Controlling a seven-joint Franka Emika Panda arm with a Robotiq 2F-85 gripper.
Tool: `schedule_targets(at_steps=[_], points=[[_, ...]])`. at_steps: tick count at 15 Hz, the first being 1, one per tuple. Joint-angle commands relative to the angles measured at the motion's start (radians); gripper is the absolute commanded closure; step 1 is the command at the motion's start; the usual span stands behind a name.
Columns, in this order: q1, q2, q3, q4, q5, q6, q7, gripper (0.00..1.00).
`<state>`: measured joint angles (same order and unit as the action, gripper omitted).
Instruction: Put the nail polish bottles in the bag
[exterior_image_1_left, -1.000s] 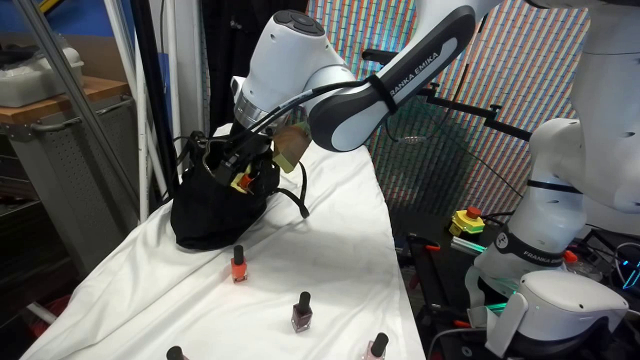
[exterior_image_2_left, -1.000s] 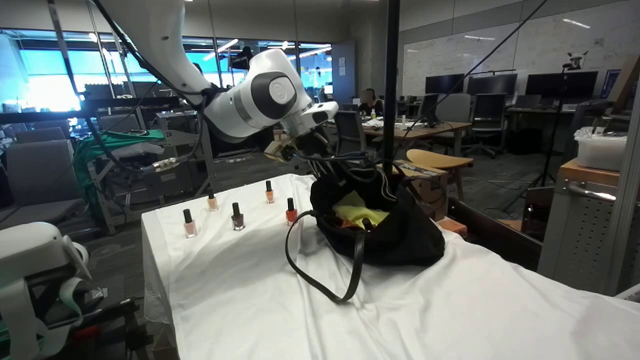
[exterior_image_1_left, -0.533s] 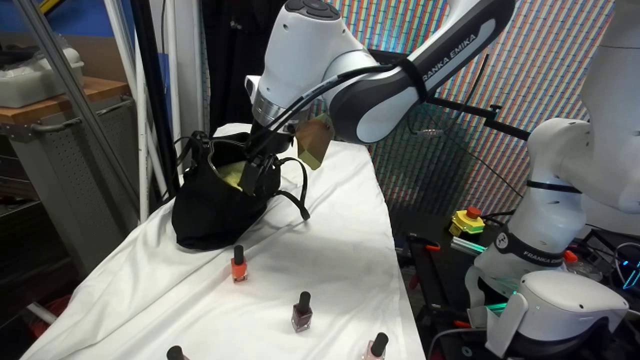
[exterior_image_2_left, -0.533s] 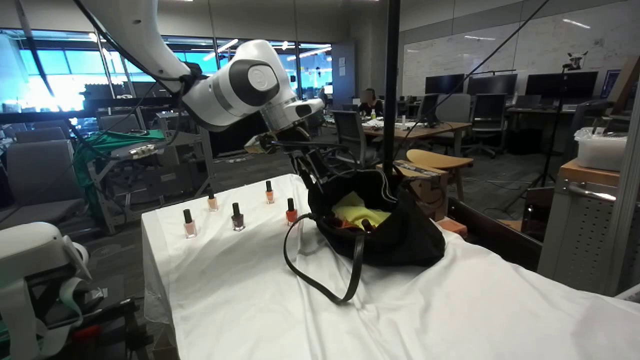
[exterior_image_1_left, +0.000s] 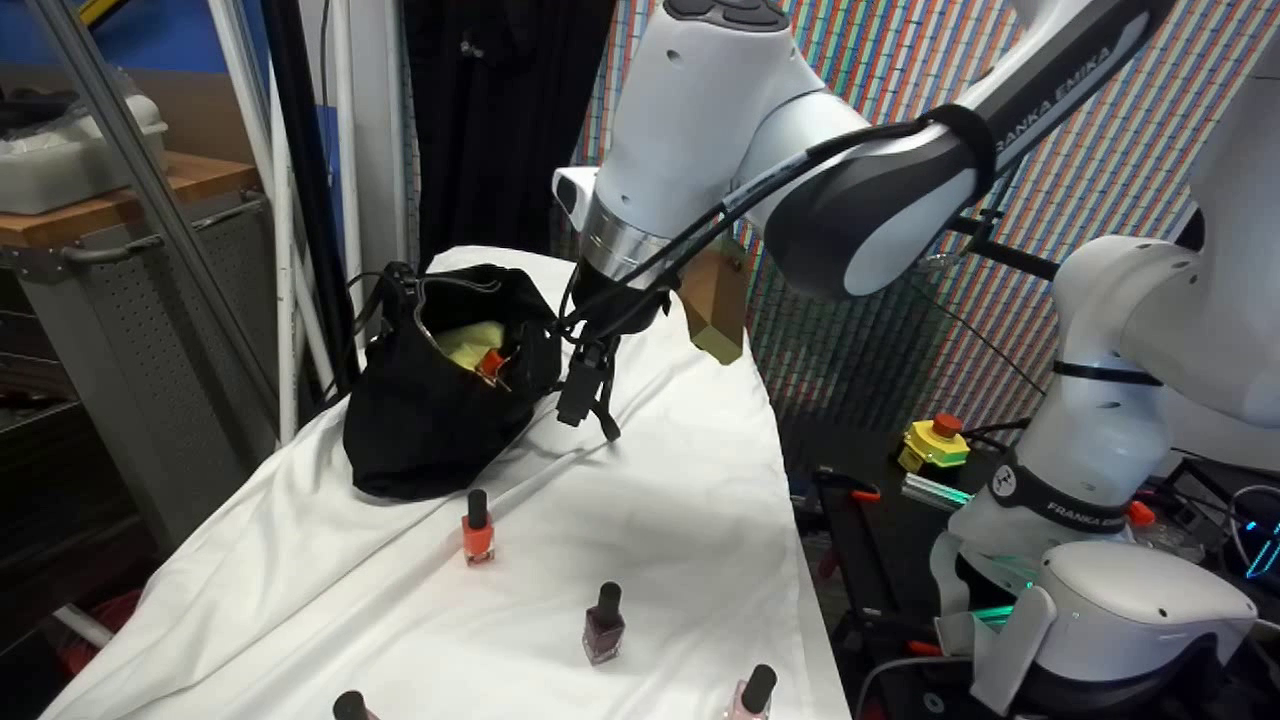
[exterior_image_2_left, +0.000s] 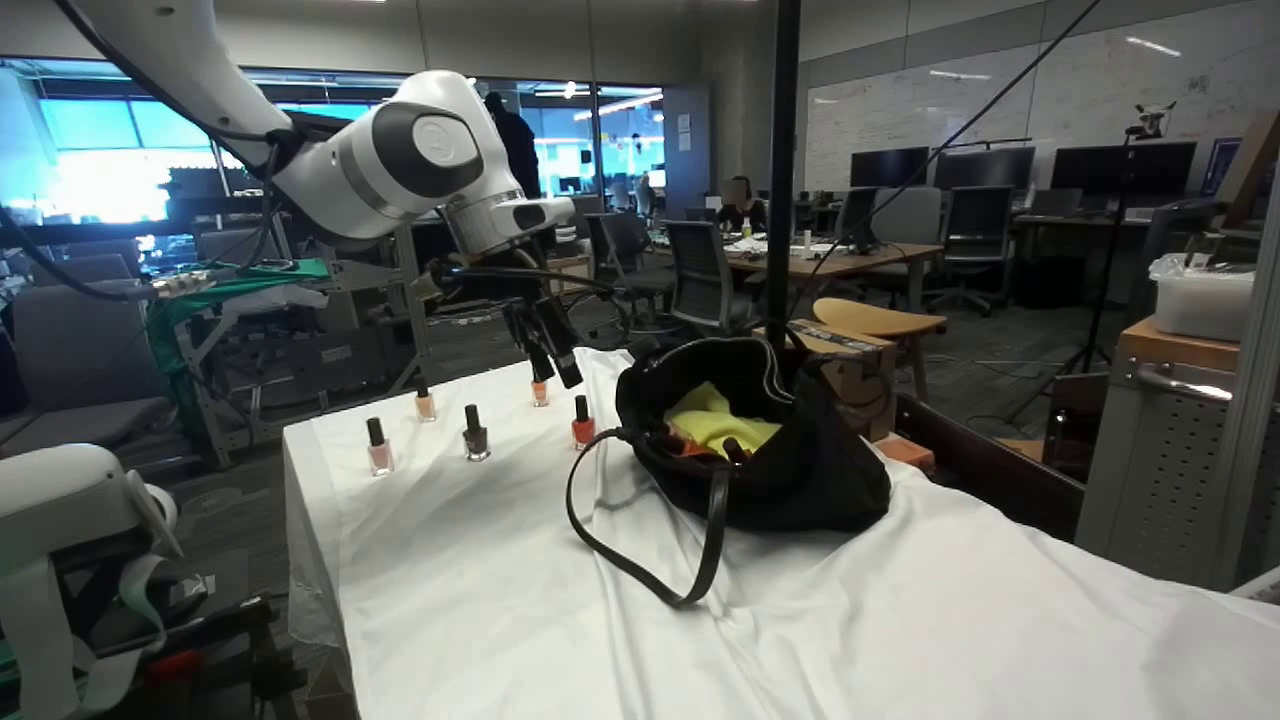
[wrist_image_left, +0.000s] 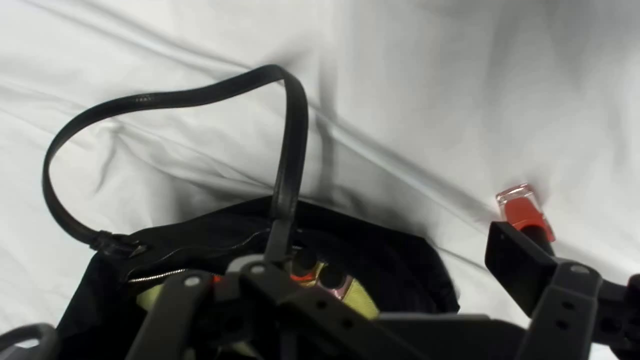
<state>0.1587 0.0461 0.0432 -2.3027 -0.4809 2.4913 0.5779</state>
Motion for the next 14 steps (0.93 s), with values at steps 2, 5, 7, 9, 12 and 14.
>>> schedule_targets(at_steps=[2, 5, 7, 9, 12, 14], points=[[0.021, -0.061, 0.073, -0.061, 0.076, -0.037, 0.052, 0.00], [0.037, -0.042, 0.115, -0.056, 0.147, -0.050, 0.065, 0.00], [0.047, -0.029, 0.135, -0.058, 0.201, -0.056, 0.050, 0.00], [0.054, -0.022, 0.148, -0.071, 0.258, -0.058, 0.015, 0.00], [0.065, -0.015, 0.166, -0.098, 0.336, -0.049, -0.030, 0.00], [0.075, -0.013, 0.177, -0.117, 0.369, -0.045, -0.050, 0.00]])
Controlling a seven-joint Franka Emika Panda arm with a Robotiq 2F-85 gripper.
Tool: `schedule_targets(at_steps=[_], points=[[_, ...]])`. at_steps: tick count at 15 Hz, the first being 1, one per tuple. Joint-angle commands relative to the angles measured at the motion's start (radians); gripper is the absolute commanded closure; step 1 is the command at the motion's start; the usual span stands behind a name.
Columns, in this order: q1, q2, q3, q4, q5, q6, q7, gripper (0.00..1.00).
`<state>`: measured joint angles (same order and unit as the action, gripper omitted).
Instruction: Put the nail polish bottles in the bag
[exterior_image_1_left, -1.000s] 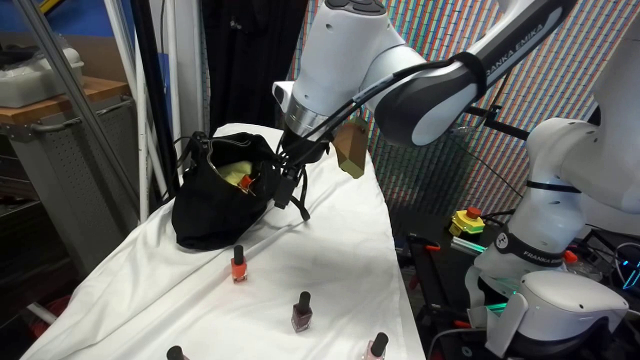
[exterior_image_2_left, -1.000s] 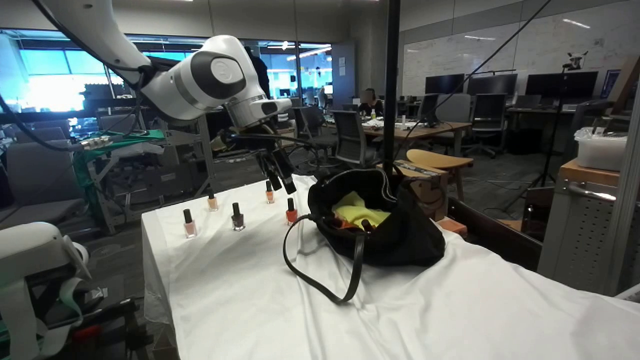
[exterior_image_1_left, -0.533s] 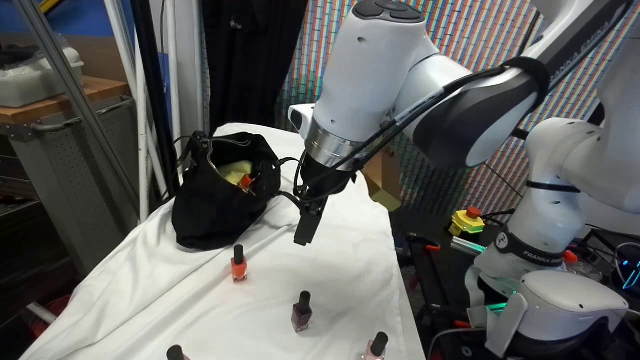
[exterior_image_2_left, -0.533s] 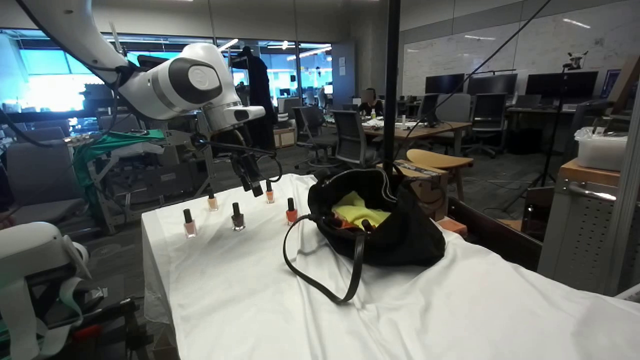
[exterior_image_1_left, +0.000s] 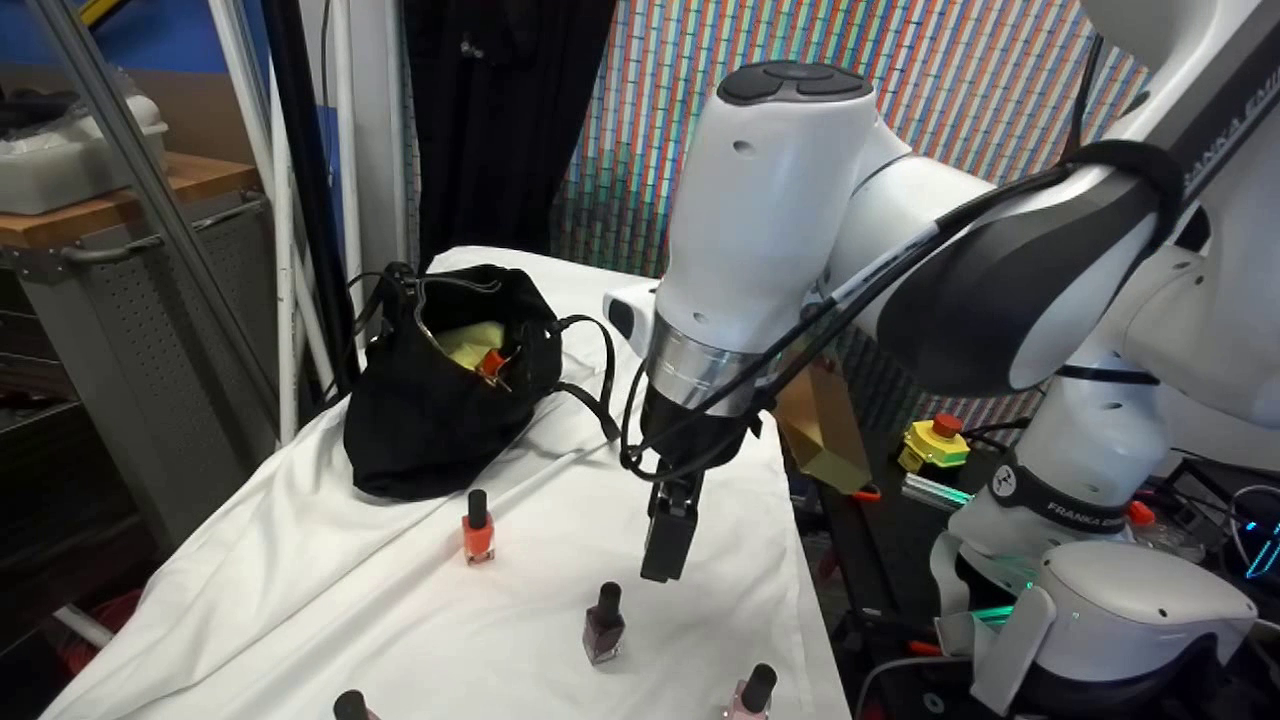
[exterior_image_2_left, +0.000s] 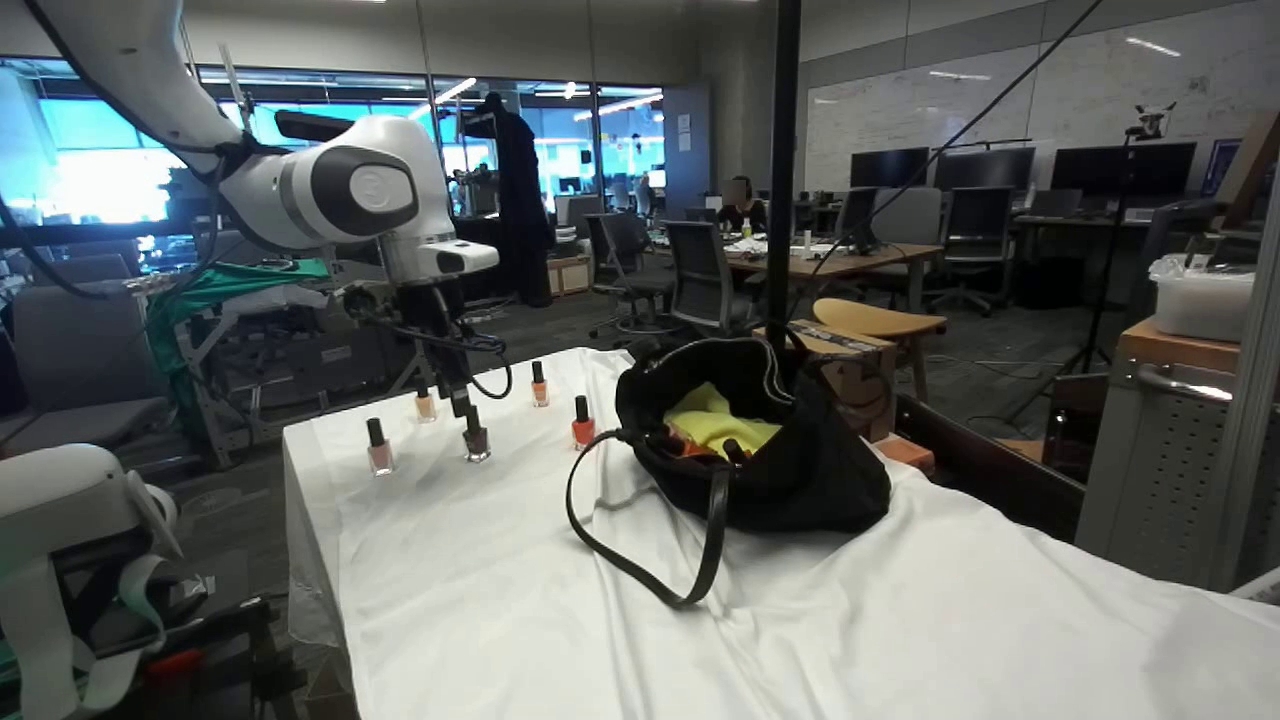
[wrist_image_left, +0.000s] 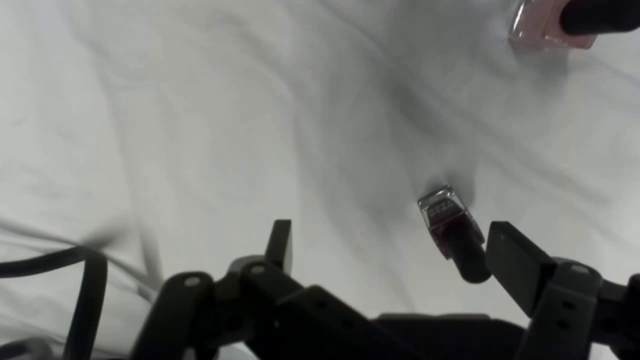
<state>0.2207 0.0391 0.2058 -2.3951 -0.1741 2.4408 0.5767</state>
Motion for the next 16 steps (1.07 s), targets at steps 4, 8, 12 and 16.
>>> schedule_targets(at_steps=[4, 8, 12, 16], points=[[0.039, -0.001, 0.041, -0.060, 0.097, 0.019, -0.063, 0.00], [0.064, 0.016, 0.063, -0.063, 0.117, 0.031, -0.065, 0.00], [0.082, 0.043, 0.073, -0.047, 0.118, 0.036, -0.069, 0.00], [0.096, 0.080, 0.075, -0.038, 0.112, 0.049, -0.064, 0.00]])
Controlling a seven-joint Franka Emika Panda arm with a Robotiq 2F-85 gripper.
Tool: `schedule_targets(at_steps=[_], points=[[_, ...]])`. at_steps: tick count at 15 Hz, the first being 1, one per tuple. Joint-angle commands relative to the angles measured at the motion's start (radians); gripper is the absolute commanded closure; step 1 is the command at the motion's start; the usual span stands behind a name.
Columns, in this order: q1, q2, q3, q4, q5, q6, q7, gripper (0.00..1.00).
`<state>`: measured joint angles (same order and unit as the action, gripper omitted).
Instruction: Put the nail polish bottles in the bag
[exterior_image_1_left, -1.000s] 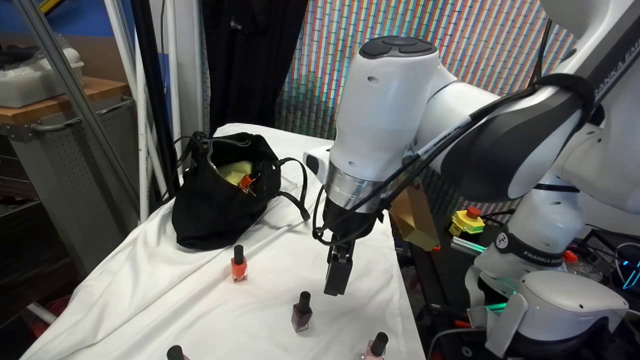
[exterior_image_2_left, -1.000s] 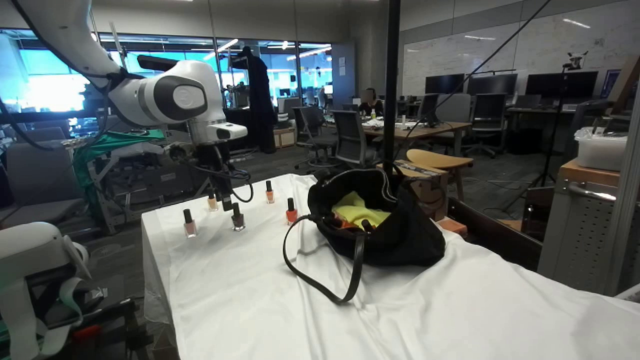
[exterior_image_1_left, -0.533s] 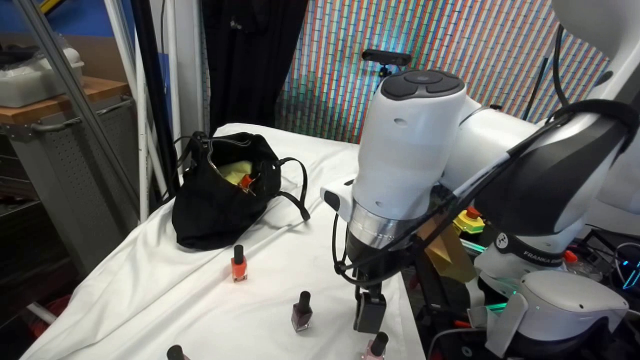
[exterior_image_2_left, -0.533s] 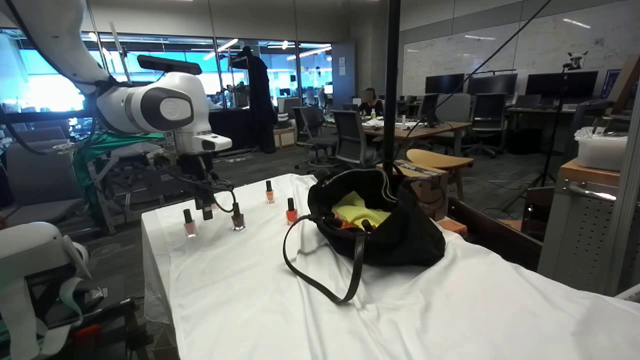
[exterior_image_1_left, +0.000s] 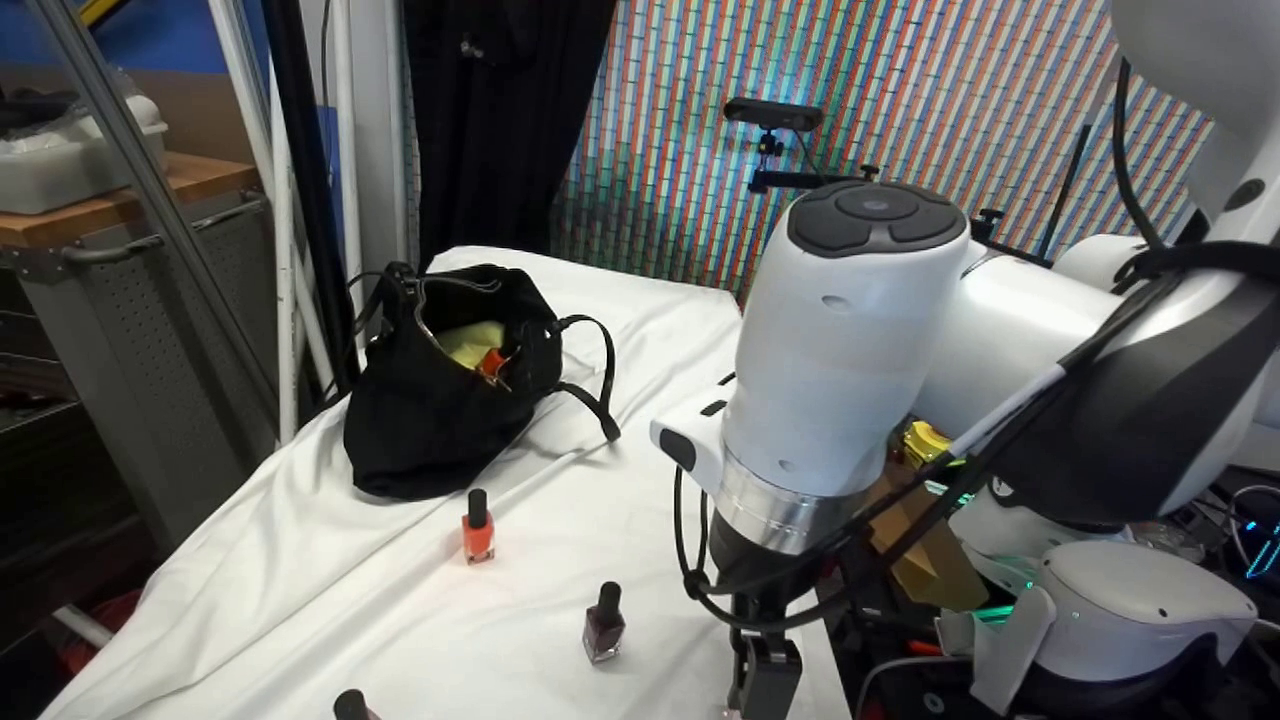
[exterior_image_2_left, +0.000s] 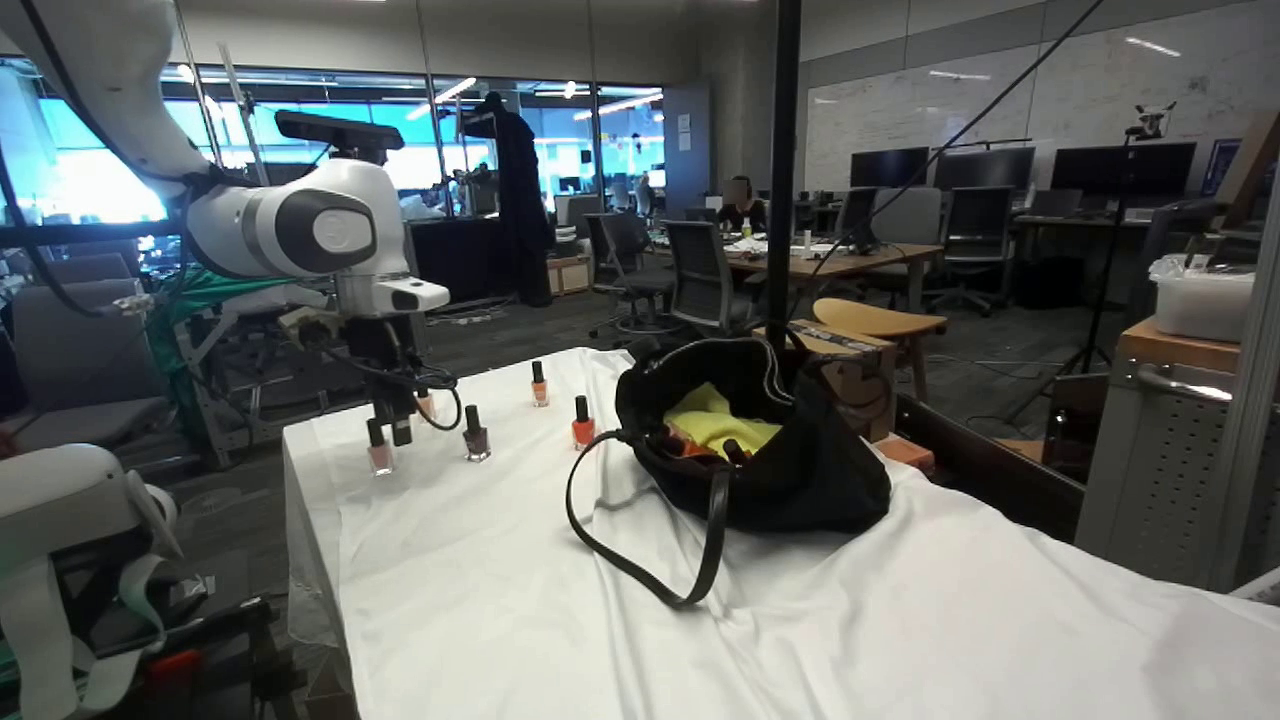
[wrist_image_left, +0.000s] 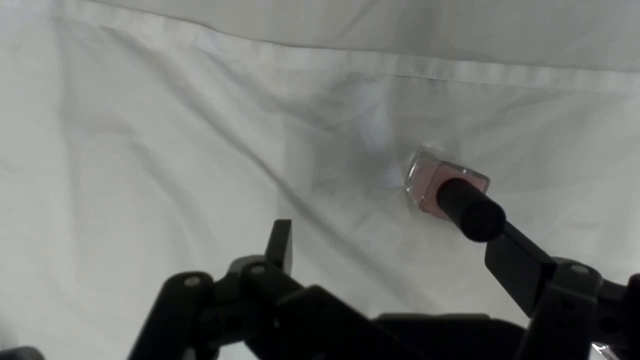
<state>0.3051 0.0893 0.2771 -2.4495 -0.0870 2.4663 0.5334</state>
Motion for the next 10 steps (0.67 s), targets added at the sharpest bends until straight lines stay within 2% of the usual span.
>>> schedule_targets(at_steps=[1, 10], points=[[0.014, 0.040, 0.003, 0.020, 0.025, 0.029, -0.019, 0.00], [0.022, 0.146, -0.006, 0.064, 0.076, 0.090, -0.042, 0.00]])
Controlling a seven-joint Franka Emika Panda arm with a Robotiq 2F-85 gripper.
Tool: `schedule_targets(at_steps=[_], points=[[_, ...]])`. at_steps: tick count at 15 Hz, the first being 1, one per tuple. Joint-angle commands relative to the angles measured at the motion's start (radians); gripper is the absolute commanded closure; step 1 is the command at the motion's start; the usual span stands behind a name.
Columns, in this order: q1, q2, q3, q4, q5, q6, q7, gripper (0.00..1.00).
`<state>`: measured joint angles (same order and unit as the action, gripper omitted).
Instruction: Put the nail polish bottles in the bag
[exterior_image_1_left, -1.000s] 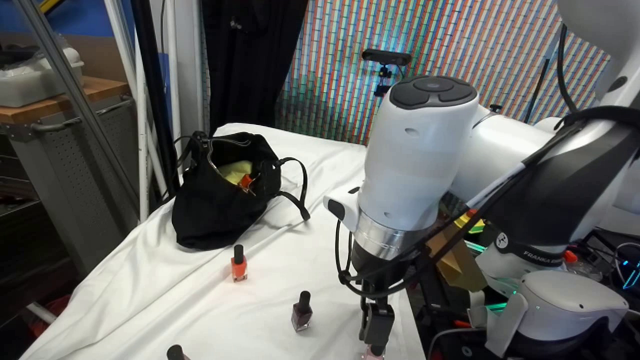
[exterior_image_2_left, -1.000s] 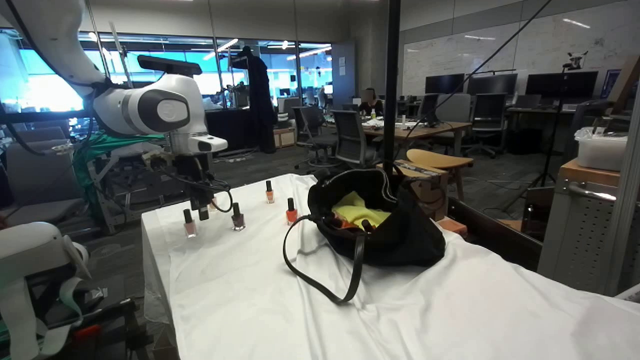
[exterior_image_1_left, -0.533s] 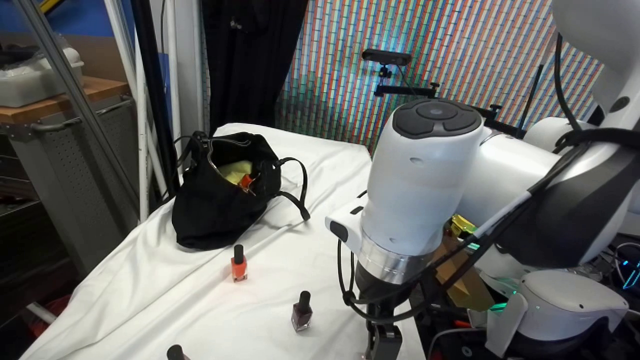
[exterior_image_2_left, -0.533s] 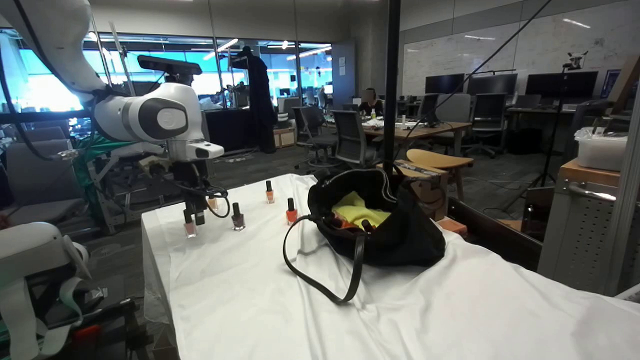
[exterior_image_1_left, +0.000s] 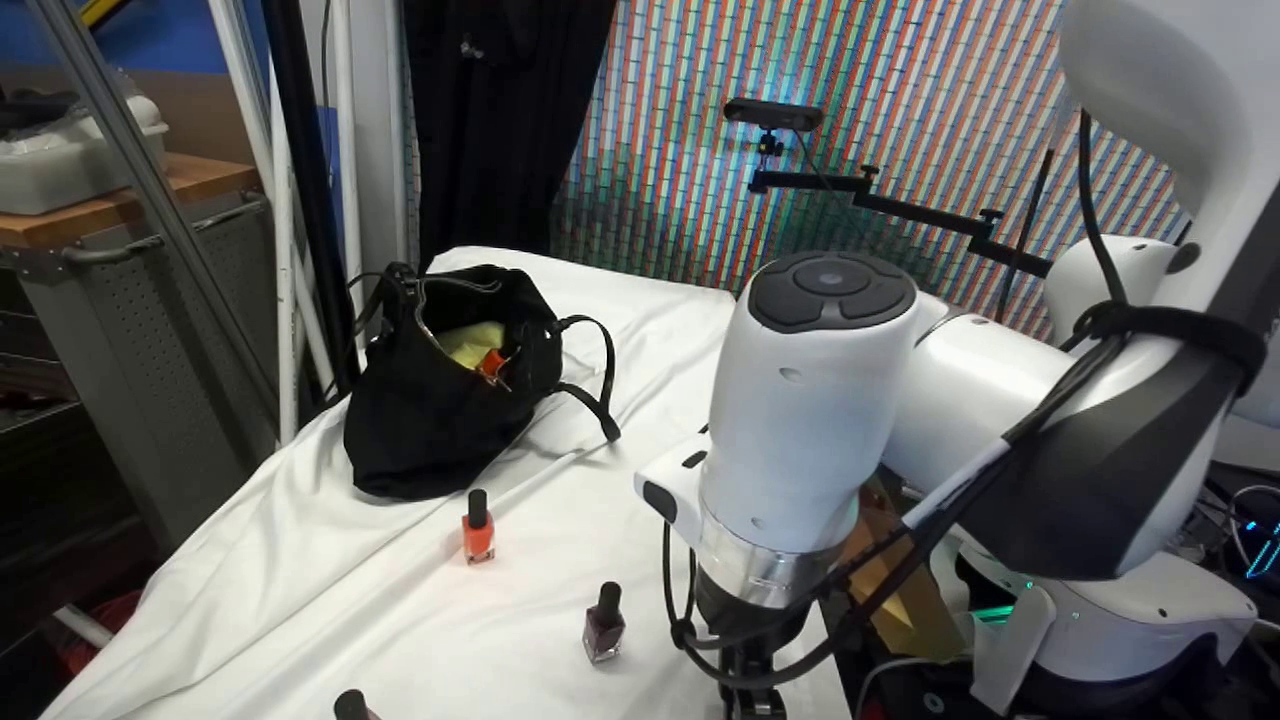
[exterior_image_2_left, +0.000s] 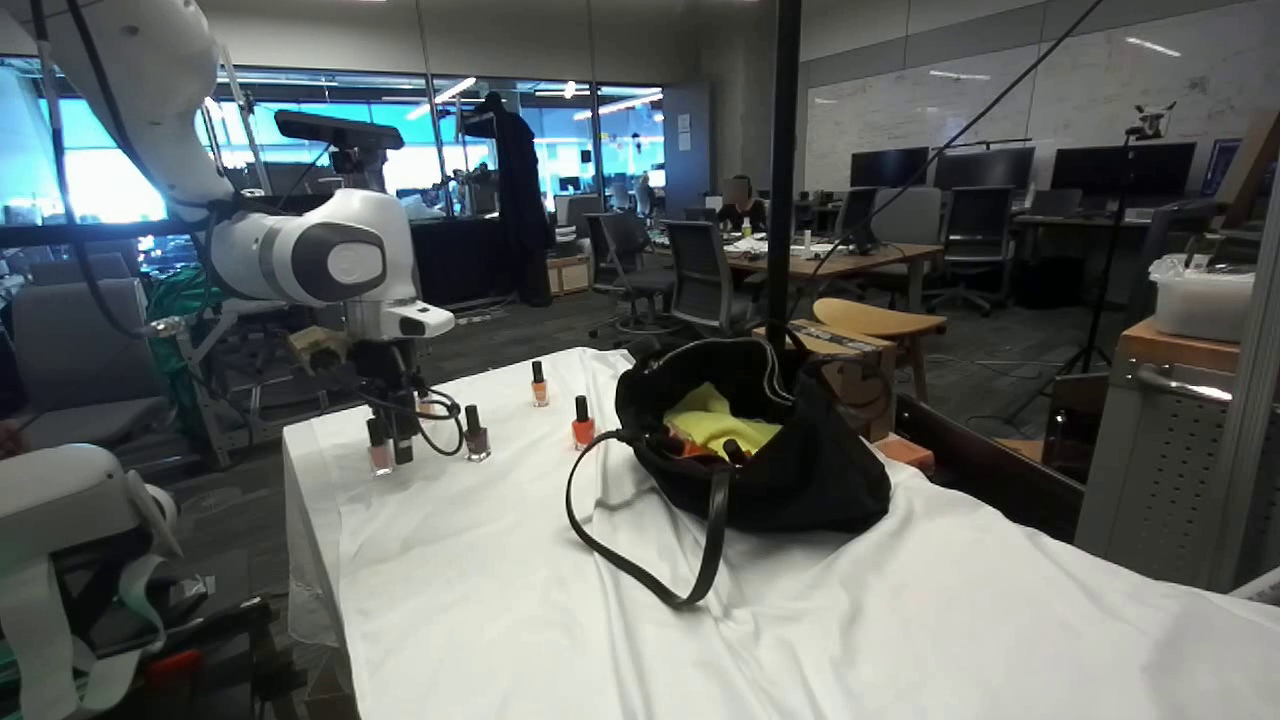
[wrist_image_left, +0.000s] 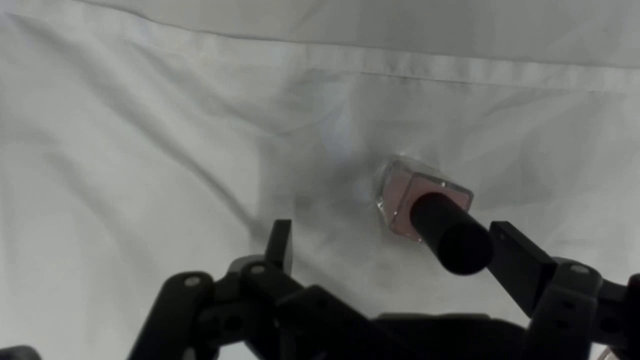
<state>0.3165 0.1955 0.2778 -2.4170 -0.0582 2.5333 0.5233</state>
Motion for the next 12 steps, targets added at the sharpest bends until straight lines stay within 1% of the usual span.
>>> schedule_targets(at_steps=[1, 6, 12], points=[[0.011, 0.048, -0.008, 0.034, 0.054, 0.025, -0.035, 0.00], [0.018, 0.067, -0.012, 0.034, 0.077, 0.027, -0.034, 0.00], [0.031, 0.051, -0.013, 0.020, 0.065, 0.044, -0.021, 0.00]])
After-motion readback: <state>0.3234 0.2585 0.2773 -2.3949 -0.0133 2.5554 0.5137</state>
